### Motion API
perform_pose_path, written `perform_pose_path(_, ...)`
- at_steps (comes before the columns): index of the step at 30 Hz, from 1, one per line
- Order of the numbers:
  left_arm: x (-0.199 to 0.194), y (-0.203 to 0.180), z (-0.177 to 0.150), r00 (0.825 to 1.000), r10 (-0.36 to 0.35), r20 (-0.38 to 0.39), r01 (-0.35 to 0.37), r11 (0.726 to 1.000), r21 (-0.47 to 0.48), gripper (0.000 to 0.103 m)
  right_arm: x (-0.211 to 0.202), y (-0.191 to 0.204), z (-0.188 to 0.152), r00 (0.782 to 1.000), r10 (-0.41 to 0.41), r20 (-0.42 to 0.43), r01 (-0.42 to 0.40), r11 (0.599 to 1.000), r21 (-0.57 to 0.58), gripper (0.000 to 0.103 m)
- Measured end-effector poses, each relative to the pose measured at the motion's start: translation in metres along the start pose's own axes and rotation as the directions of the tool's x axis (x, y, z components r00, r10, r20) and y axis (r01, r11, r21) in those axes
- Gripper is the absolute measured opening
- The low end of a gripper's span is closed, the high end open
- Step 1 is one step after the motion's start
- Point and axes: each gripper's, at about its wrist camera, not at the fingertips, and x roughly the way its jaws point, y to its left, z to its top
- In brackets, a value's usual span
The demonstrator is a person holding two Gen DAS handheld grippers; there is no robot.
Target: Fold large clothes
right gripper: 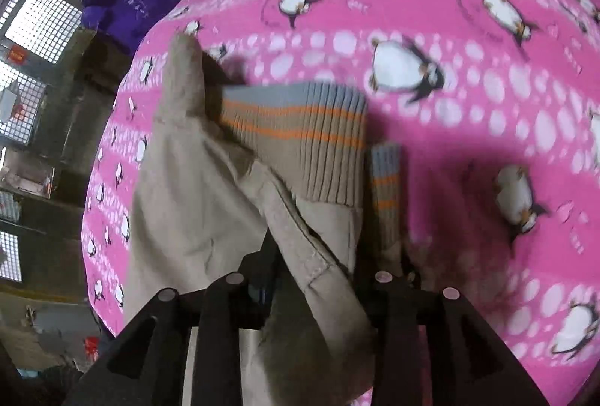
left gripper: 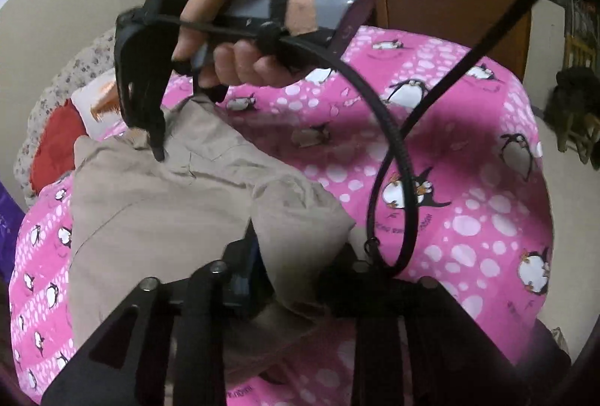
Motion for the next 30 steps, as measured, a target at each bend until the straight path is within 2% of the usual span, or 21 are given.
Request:
perform_pose_path(2,-0.016,0.002,-0.001,0.999,-0.039,0.019,0.039,0.999,-0.024,0.054,-0.026,0.004,-0.01,0.997,0.037,0.068,-0.036,0.999,-0.009,0.035)
perform_pose_path(4,-0.037,0.01,-0.005,0.996,-0.072,0.044,0.074,0.996,-0.052,0.059,-0.064,0.011,-0.028,0.989,0.005,0.146,0.001,0.999,-0.04,0.043)
perform_pose_path(5,-0.053,0.018,-0.011,0.993,-0.098,0.064,0.103,0.992,-0.07,0.059,-0.079,0.016,-0.038,0.984,-0.013,0.179,0.023,0.998,-0.056,0.052)
perform_pose_path(8,-0.091,0.045,-0.03,0.984,-0.128,0.127,0.146,0.98,-0.137,0.064,-0.127,0.034,-0.083,0.957,-0.038,0.289,0.074,0.991,-0.112,0.055)
perform_pose_path(9,-0.1,0.058,-0.037,0.983,-0.116,0.143,0.141,0.975,-0.173,0.064,-0.137,0.041,-0.1,0.944,-0.041,0.326,0.088,0.988,-0.131,0.055)
perform_pose_path(10,-0.107,0.075,-0.043,0.984,-0.094,0.153,0.128,0.965,-0.227,0.064,-0.147,0.052,-0.122,0.923,-0.045,0.383,0.111,0.982,-0.154,0.055)
perform_pose_path(12,-0.103,0.109,-0.053,0.985,-0.094,0.142,0.139,0.927,-0.349,0.064,-0.153,0.074,-0.163,0.866,-0.045,0.498,0.163,0.967,-0.195,0.056)
perform_pose_path(13,-0.092,0.128,-0.056,0.986,-0.126,0.108,0.161,0.889,-0.428,0.05,-0.147,0.089,-0.182,0.852,-0.035,0.522,0.183,0.955,-0.234,0.055)
perform_pose_path(14,-0.082,0.137,-0.06,0.984,-0.156,0.087,0.179,0.862,-0.474,0.021,-0.135,0.1,-0.192,0.858,-0.056,0.511,0.211,0.945,-0.251,0.049)
perform_pose_path(15,-0.069,0.144,-0.064,0.977,-0.202,0.066,0.206,0.83,-0.519,0.011,-0.121,0.108,-0.196,0.871,-0.1,0.481,0.244,0.938,-0.247,0.041)
perform_pose_path(16,-0.061,0.146,-0.067,0.974,-0.218,0.059,0.214,0.814,-0.541,0.006,-0.106,0.113,-0.199,0.884,-0.138,0.447,0.261,0.938,-0.228,0.006)
perform_pose_path(17,-0.052,0.147,-0.073,0.976,-0.214,0.038,0.198,0.803,-0.562,0.003,-0.092,0.116,-0.203,0.882,-0.175,0.437,0.282,0.94,-0.194,0.001)
perform_pose_path(18,-0.047,0.146,-0.078,0.977,-0.212,0.009,0.179,0.799,-0.574,0.001,-0.081,0.116,-0.204,0.88,-0.191,0.435,0.286,0.944,-0.163,0.0)
perform_pose_path(20,-0.033,0.143,-0.094,0.974,-0.222,-0.039,0.157,0.789,-0.594,0.001,-0.054,0.102,-0.209,0.899,-0.172,0.403,0.23,0.968,-0.1,0.0)
perform_pose_path(21,-0.029,0.141,-0.102,0.973,-0.226,-0.046,0.154,0.785,-0.601,0.001,-0.038,0.094,-0.209,0.912,-0.182,0.369,0.221,0.973,-0.067,0.0)
perform_pose_path(22,-0.026,0.138,-0.111,0.972,-0.229,-0.044,0.157,0.783,-0.602,0.001,-0.018,0.084,-0.209,0.93,-0.162,0.33,0.184,0.982,-0.038,0.0)
perform_pose_path(23,-0.026,0.136,-0.116,0.975,-0.223,-0.02,0.167,0.784,-0.597,0.001,-0.002,0.075,-0.211,0.939,-0.138,0.315,0.148,0.989,-0.008,0.0)
perform_pose_path(25,-0.027,0.133,-0.116,0.978,-0.207,-0.017,0.159,0.798,-0.582,0.001,0.002,0.056,-0.221,0.921,-0.055,0.386,0.026,0.996,0.082,0.0)
perform_pose_path(26,-0.026,0.132,-0.116,0.978,-0.206,-0.019,0.157,0.799,-0.58,0.001,0.001,0.051,-0.221,0.921,-0.038,0.389,0.0,0.995,0.096,0.0)
perform_pose_path(30,-0.04,0.134,-0.1,0.98,-0.198,-0.021,0.154,0.818,-0.554,0.001,-0.009,0.053,-0.218,0.936,-0.049,0.35,0.011,0.994,0.108,0.0)
